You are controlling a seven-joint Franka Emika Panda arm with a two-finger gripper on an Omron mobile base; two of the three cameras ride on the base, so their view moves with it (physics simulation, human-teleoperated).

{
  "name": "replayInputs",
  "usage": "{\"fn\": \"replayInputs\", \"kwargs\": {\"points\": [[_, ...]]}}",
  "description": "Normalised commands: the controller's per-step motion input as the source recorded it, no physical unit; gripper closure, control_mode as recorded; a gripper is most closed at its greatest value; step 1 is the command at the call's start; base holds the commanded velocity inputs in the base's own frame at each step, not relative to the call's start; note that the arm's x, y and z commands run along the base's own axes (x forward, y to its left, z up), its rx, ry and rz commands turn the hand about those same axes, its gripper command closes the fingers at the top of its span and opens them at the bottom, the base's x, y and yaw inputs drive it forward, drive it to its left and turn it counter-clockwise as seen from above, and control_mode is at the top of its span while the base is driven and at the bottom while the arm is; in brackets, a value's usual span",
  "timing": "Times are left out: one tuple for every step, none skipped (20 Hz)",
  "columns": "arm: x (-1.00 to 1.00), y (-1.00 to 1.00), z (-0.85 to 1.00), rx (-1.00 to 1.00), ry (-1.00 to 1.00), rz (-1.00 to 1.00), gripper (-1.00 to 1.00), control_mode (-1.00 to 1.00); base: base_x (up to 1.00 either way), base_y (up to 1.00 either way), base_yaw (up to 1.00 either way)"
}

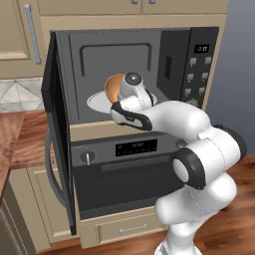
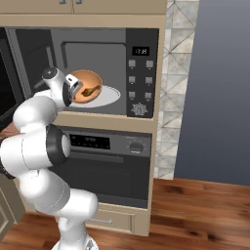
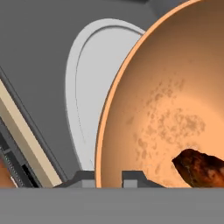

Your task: Remove the tangerine from the bowl and place it on the small plate. Then place the bowl with only the chicken drumstick in the microwave, close the door, and press the start button to microwave the chicken drumstick.

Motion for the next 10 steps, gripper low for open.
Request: {"fn": "replayInputs", "kwargs": {"points": [[0.31,-0.04,-0.16,0.00,0.17,0.00,1.00,-1.00,0.00,0.00,0.00],[0.30,-0.04,-0.18,0.00,0.17,0.00,1.00,-1.00,0.00,0.00,0.00],[0.31,-0.08,-0.19,0.00,0.17,0.00,1.00,-1.00,0.00,0.00,0.00],[0.26,-0.09,-0.15,0.00,0.15,0.00,1.00,-1.00,0.00,0.00,0.00],[0.14,-0.11,-0.09,0.00,0.11,0.00,-1.00,-1.00,0.00,0.00,0.00],[0.00,-0.09,0.00,0.00,0.00,0.00,-1.00,-1.00,0.00,0.00,0.00],[-0.13,-0.15,0.00,0.00,-0.05,0.00,-1.00,-1.00,0.00,0.00,0.00],[-0.22,-0.14,0.00,0.00,-0.11,0.00,-1.00,-1.00,0.00,0.00,0.00],[-0.36,-0.16,0.00,0.00,-0.16,0.00,-1.00,-1.00,0.00,0.00,0.00],[-0.42,-0.06,0.00,0.00,-0.21,0.00,-1.00,-1.00,0.00,0.00,0.00]]}}
